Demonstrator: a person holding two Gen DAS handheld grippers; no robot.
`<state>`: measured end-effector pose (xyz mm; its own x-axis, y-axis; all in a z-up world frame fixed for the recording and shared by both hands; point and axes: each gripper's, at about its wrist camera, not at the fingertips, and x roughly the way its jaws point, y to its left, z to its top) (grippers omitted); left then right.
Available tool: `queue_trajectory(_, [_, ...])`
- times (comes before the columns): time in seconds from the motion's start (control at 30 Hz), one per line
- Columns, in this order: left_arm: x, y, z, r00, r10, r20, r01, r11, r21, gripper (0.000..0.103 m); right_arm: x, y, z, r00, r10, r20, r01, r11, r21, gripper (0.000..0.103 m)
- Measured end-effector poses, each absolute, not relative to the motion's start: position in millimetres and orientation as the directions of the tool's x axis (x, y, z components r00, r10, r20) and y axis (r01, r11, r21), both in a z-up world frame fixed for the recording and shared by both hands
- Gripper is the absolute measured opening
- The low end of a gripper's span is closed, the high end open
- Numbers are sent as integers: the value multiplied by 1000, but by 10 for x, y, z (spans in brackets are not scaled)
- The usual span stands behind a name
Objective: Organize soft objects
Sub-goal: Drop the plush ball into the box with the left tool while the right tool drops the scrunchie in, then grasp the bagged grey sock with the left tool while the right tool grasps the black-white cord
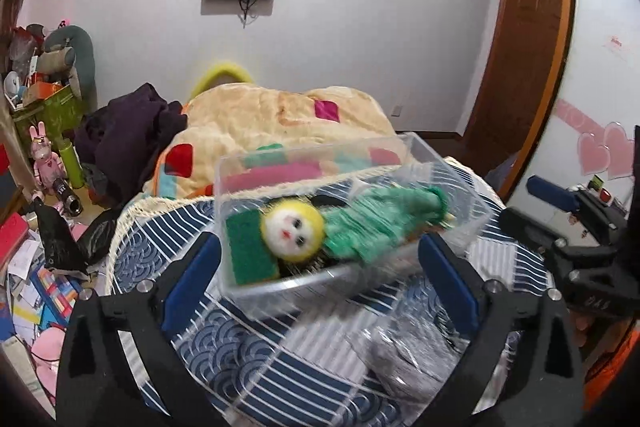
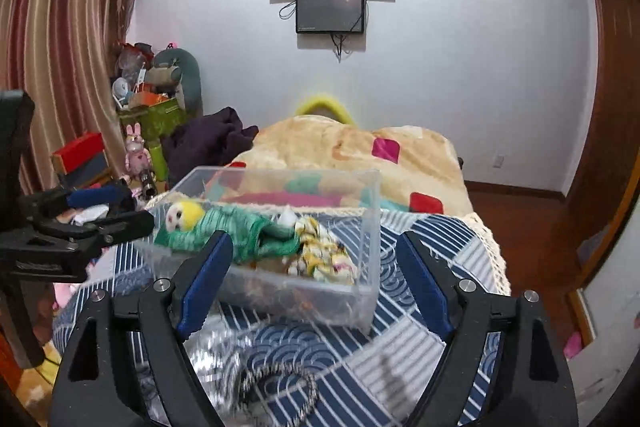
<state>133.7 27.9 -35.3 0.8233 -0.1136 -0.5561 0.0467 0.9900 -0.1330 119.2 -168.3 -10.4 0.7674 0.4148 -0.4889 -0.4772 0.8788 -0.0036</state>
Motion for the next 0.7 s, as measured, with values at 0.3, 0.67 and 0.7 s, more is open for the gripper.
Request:
queue_trajectory(0.3, [1209, -68, -872, 717, -216, -662, 102, 973, -207, 101, 1082, -1813, -538, 671, 431, -604, -483, 871, 85, 81])
queue_trajectory(0.67, [1265, -467, -1384, 646, -214, -733, 151, 977, -152, 100, 1188, -1853, -952, 555, 389, -736, -477, 873, 102, 36])
queue_trajectory(0.7, [1246, -486, -1384, 659, -209, -723, 156, 978, -141, 98, 1161, -1842, -947, 565, 385, -730, -479, 873, 90, 34])
